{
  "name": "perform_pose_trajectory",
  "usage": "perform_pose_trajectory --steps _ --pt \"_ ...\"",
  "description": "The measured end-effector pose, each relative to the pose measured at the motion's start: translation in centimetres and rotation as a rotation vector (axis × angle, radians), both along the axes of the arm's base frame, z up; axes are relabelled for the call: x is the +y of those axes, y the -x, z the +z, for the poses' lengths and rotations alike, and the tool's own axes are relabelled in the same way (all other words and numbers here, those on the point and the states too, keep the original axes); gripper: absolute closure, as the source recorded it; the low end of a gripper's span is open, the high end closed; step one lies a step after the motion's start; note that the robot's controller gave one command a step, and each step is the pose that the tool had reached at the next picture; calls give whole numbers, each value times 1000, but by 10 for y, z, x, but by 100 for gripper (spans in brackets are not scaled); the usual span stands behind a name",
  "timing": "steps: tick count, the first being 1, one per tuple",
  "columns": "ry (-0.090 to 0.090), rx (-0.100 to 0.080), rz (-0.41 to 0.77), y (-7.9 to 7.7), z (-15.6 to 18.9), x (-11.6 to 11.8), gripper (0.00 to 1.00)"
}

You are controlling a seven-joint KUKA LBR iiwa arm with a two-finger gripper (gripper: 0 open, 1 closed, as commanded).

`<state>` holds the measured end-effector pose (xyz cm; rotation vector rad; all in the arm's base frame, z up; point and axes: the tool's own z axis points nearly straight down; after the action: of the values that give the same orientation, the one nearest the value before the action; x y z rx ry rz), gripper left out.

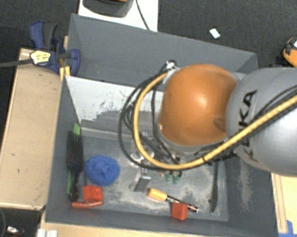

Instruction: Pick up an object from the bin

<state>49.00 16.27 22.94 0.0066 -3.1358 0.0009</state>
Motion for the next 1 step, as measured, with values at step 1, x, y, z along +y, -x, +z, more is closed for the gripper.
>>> perform_pose_trajectory --steps 1 --pt "-2 -8 -7 -2 4 -1 0"
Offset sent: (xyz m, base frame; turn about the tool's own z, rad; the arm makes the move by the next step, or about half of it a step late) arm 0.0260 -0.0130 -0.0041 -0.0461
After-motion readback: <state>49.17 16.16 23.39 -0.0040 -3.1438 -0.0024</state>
